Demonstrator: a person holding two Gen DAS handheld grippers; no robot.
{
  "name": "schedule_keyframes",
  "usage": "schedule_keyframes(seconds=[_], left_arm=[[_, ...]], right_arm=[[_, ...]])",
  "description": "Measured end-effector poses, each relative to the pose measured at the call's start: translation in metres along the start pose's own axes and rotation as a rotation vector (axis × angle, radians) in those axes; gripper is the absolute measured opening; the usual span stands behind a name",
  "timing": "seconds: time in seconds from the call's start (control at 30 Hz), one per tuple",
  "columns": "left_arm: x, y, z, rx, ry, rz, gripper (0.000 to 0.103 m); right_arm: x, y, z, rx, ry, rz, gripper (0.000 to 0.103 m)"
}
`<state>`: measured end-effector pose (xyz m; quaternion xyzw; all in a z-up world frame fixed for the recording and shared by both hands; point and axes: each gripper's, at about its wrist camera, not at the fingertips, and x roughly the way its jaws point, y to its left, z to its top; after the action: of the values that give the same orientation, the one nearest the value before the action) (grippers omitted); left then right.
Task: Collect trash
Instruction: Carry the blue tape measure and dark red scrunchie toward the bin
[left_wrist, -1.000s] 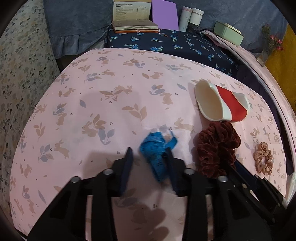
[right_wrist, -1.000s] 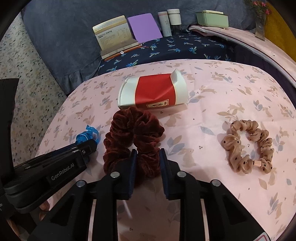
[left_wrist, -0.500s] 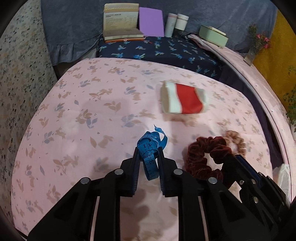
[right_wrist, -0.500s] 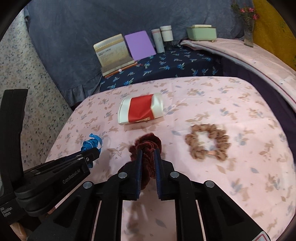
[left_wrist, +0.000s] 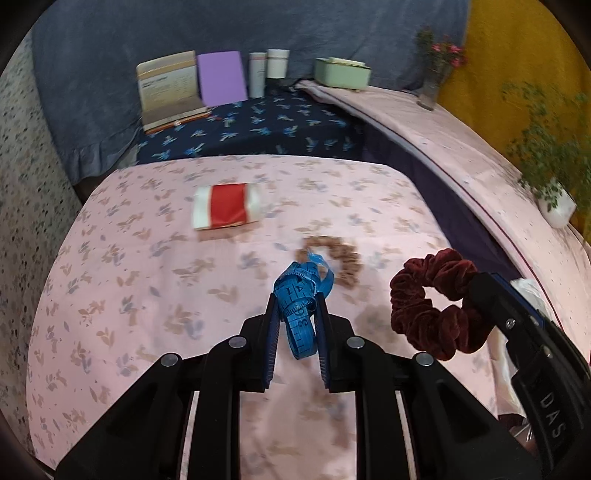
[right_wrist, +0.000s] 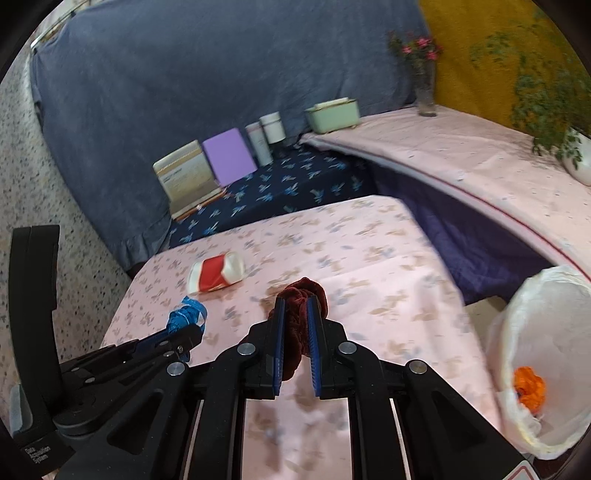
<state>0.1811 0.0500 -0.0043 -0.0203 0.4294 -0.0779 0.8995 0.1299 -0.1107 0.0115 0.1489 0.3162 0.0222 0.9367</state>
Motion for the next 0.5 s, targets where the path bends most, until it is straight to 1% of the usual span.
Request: schedule_keyframes(seconds=[0.27, 0.5], left_arm=[[-0.017, -0.085, -0.011, 0.130, -0.013, -0.066, 0.018], [-0.024, -0.154, -0.022, 0.240, -0.012, -0.125, 0.018]], right_arm=[[-0.052, -0.072, -0.001, 0.089, -0.070, -0.091, 0.011], [-0.082, -0.132, -0.007, 0.169, -0.103, -0.177, 0.011]])
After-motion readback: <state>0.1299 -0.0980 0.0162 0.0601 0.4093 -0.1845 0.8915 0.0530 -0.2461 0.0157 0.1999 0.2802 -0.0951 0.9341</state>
